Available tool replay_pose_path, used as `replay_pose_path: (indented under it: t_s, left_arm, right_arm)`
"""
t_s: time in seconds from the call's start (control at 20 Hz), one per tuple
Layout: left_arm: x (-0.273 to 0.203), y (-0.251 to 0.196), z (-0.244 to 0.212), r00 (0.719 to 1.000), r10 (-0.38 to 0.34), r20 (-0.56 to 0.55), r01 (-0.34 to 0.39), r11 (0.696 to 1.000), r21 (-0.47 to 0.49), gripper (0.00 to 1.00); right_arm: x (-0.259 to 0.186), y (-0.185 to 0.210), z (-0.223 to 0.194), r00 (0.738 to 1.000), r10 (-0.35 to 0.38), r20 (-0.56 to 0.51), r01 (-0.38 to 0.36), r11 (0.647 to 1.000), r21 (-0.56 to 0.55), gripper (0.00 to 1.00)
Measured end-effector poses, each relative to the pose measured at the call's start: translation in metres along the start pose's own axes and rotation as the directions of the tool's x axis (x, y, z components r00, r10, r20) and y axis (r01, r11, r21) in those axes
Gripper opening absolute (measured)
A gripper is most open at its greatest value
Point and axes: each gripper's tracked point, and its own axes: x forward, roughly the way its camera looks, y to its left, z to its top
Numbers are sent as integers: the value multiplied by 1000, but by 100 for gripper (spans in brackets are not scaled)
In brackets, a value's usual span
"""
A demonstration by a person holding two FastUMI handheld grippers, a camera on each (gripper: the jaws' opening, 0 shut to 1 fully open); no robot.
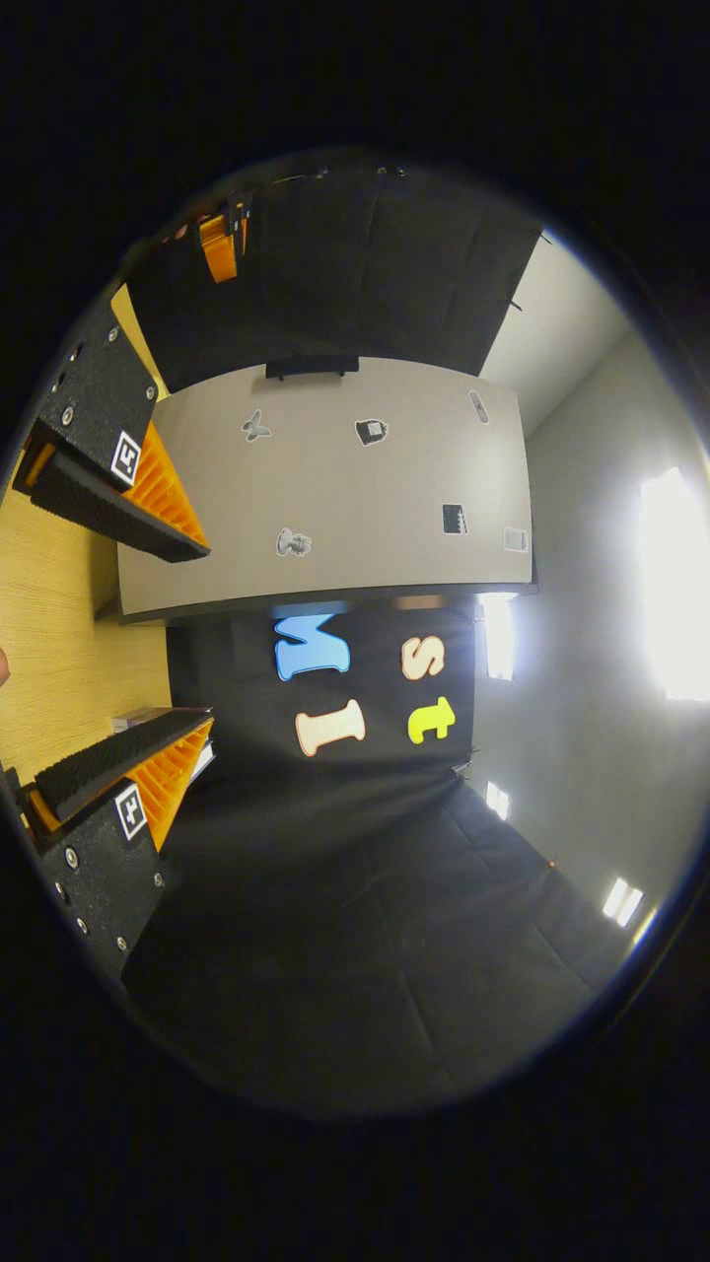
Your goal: Open the cabinet door with the right hand, grasp the bottle in the cabinet with the left hand and place it on the coaster, then close the cabinet door with the right hand.
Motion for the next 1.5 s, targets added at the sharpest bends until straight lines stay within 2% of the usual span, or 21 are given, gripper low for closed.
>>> replay_pose_path:
  t_s: [1.0,1.05,1.1,1.45,1.5]
  left_arm:
    - [-13,12,11,999,31,22,-31,999,28,77]
    - [-12,12,11,999,32,23,-33,999,31,77]
    - [-12,12,11,999,33,23,-34,999,33,77]
    - [-15,11,13,999,36,25,-37,999,33,77]
    - [-15,11,13,999,38,26,-39,999,33,77]
  right_arm:
    - [-7,15,2,1000,0,9,1,999,-32,94]
    - [-7,16,3,1000,-1,9,1,999,-32,91]
    - [-8,17,2,1000,-2,9,2,1000,-32,93]
    - [-11,17,2,1000,-12,12,12,999,-35,94]
    - [-10,17,1,1000,-13,13,13,999,-34,91]
